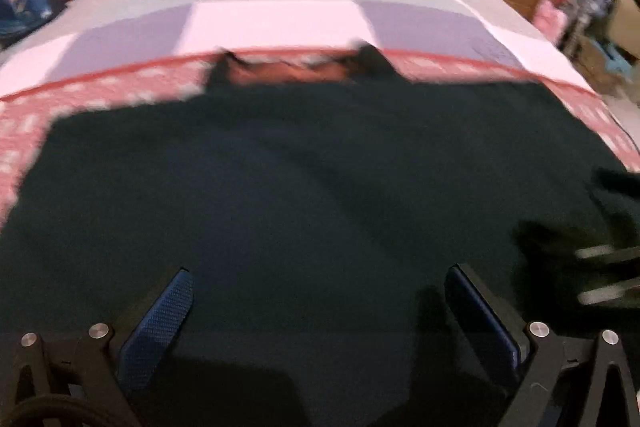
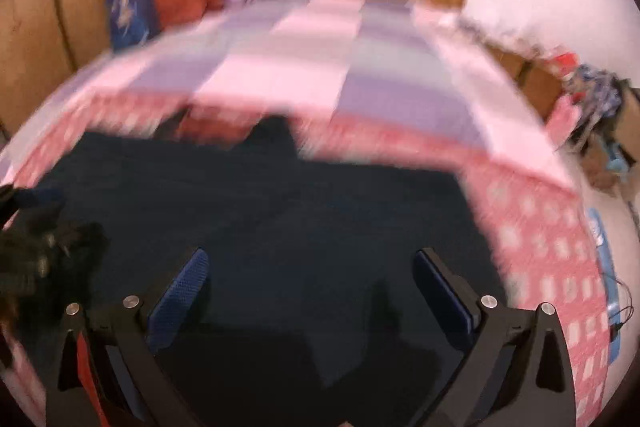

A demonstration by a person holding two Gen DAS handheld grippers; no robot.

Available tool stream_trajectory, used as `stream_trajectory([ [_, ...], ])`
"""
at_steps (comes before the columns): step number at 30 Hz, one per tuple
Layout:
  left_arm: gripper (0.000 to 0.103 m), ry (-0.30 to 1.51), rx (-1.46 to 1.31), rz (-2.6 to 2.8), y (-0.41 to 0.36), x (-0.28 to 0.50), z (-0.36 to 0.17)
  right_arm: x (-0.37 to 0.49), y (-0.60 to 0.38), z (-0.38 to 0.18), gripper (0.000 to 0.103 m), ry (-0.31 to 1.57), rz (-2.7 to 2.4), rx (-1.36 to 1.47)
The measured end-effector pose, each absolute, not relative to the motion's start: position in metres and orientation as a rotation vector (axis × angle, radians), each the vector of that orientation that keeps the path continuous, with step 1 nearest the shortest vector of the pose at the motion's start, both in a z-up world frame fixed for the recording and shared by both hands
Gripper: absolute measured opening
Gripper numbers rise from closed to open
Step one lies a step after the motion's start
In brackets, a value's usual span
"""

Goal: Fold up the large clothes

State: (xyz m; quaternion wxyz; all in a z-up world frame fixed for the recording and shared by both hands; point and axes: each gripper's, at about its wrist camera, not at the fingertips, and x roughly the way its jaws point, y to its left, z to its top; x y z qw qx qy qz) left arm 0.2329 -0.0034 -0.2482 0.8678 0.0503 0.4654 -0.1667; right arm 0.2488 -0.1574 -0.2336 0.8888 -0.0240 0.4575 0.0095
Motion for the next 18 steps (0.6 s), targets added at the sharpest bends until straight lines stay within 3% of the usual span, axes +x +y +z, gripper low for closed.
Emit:
stream_trajectory([
  [6, 0.103, 0.944, 0.097, -0.267, 0.040, 0.227, -0.272, 0.236, -0.162, -0.269, 0.103, 1.028, 0.027, -0.077],
  [14, 0.103, 1.005, 0.013, 0.068, 0.201, 0.239, -0.290, 0.225, -0.324, -0.289, 0.103, 1.101, -0.265, 0.124],
  [18, 0.103, 1.033, -0.008, 0.202, 0.224, 0.236, -0.279, 0.218, -0.317, -0.276, 0.103, 1.066, -0.299, 0.009],
])
